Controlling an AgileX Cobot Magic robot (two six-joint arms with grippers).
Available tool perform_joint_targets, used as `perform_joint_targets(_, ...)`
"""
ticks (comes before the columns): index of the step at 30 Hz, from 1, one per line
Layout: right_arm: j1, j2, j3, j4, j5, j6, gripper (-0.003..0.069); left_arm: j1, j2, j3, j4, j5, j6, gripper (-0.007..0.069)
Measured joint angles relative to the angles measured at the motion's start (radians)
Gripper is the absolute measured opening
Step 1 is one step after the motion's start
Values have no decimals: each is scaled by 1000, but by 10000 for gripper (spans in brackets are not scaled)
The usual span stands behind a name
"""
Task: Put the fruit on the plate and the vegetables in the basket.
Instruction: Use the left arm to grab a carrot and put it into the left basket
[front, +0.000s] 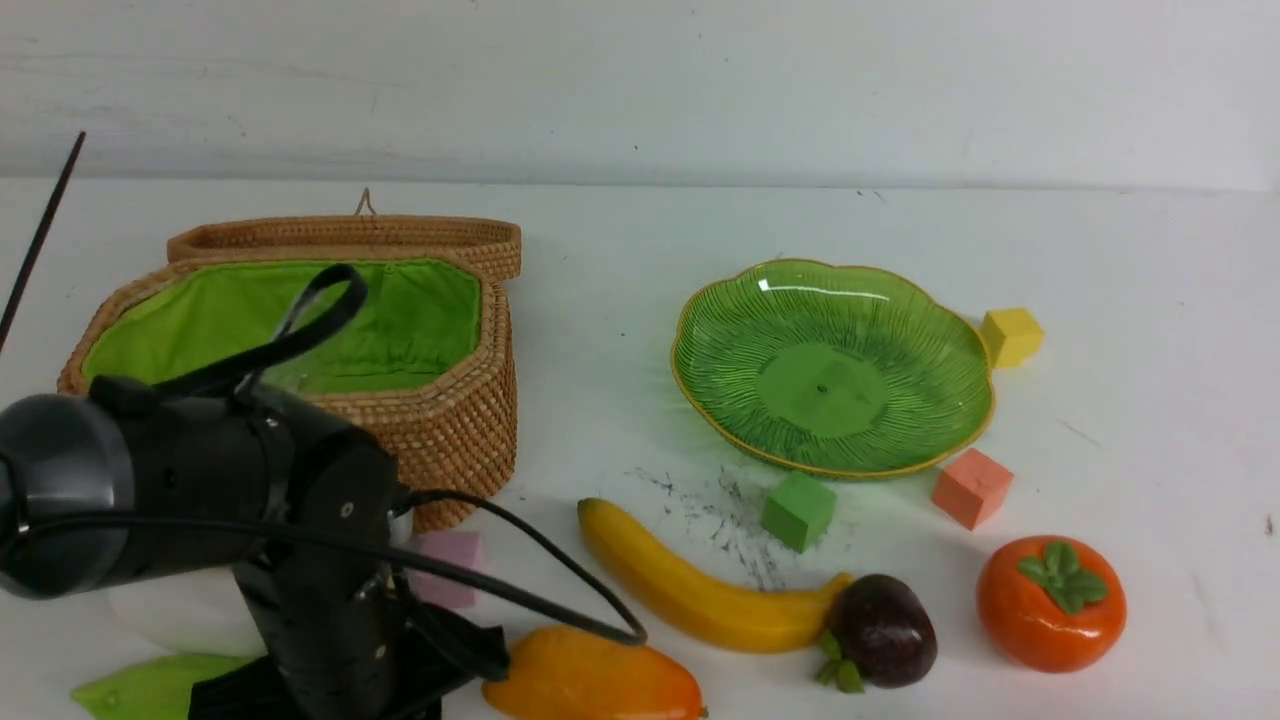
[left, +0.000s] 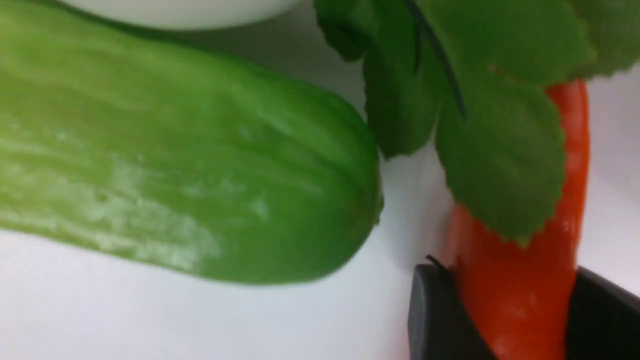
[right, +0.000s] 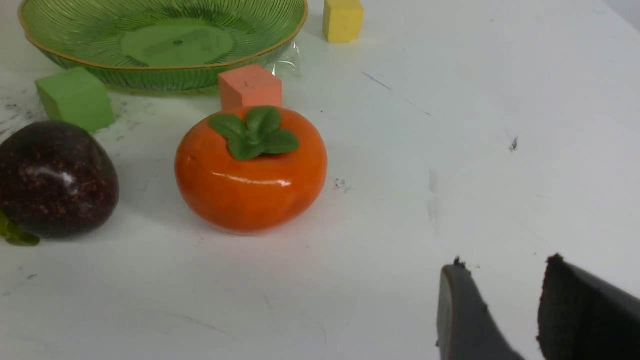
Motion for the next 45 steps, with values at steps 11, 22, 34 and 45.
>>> perform_joint_targets(11,0,0,0,0,0,0,241,-1,-265,-38,-145,198,229,281)
perform_joint_targets(22,0,0,0,0,0,0,241,256,-431,-415,70,118,25,281)
perform_joint_targets(34,0,0,0,-1,0,0,241,497,-94,-528,-111,-35,-277,281)
perform_joint_targets(45,0,0,0,-1,0,0,241,498,-21,-541,-167,-81,-204,608)
